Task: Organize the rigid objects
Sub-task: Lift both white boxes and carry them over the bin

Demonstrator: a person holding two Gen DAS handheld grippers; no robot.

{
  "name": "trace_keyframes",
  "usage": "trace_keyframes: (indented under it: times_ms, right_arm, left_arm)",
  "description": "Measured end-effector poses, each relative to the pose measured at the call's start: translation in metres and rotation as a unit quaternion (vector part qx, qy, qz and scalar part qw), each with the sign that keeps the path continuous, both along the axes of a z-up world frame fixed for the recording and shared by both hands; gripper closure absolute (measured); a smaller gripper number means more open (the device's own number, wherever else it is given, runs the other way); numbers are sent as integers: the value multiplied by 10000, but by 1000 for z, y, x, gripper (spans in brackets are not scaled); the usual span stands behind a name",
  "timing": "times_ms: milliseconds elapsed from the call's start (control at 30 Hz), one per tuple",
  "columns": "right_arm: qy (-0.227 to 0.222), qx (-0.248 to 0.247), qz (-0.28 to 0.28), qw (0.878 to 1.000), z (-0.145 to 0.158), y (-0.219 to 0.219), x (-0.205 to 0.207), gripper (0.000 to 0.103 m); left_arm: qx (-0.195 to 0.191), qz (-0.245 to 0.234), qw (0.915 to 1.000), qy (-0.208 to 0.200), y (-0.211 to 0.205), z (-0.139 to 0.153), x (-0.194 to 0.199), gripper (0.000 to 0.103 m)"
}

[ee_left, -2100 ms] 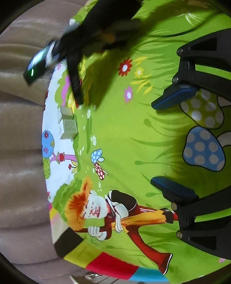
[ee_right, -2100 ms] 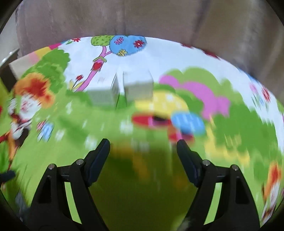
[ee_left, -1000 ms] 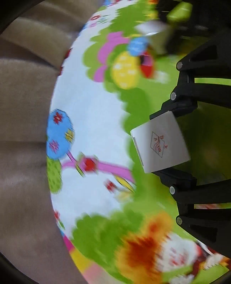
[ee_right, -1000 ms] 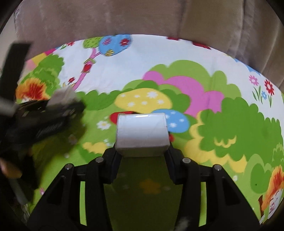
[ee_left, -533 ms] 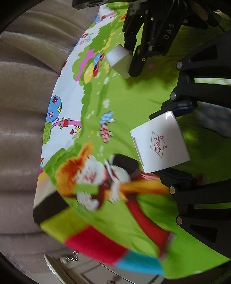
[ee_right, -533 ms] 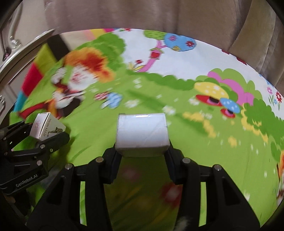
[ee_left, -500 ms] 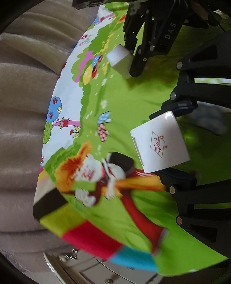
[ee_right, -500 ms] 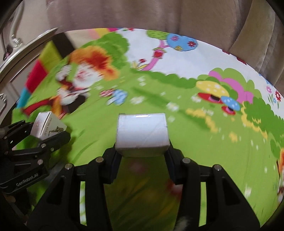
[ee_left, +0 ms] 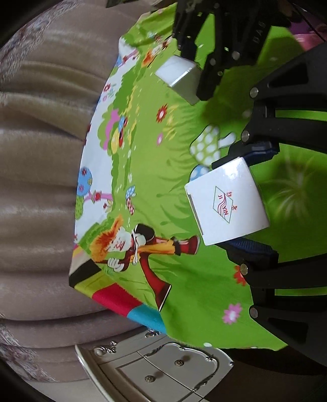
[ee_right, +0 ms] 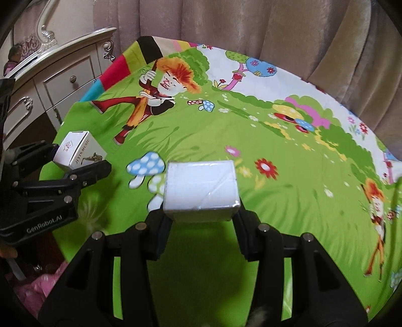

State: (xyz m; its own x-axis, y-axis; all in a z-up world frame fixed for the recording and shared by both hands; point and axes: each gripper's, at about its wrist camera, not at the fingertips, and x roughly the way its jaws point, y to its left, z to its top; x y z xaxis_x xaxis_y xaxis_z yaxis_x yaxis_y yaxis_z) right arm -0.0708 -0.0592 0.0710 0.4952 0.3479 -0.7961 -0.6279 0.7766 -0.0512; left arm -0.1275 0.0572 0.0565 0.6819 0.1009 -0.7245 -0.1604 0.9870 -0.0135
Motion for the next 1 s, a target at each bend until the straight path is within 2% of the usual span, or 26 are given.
trace_keyframes:
  times_ms: [233, 500, 1000]
  right_arm:
    - [-216, -50, -147, 9996, 26, -40, -35, 54]
    - [-147, 65, -527, 9985, 34, -104, -77, 54]
    - [-597, 251, -1444, 9874, 69, -210, -130, 54]
  left_arm:
    - [276, -477, 9985, -62, -34, 13, -26, 52]
    - [546, -1153, 9918, -130, -87, 23, -43, 52]
    - [913, -2252, 9697, -243, -185, 44, -59, 52]
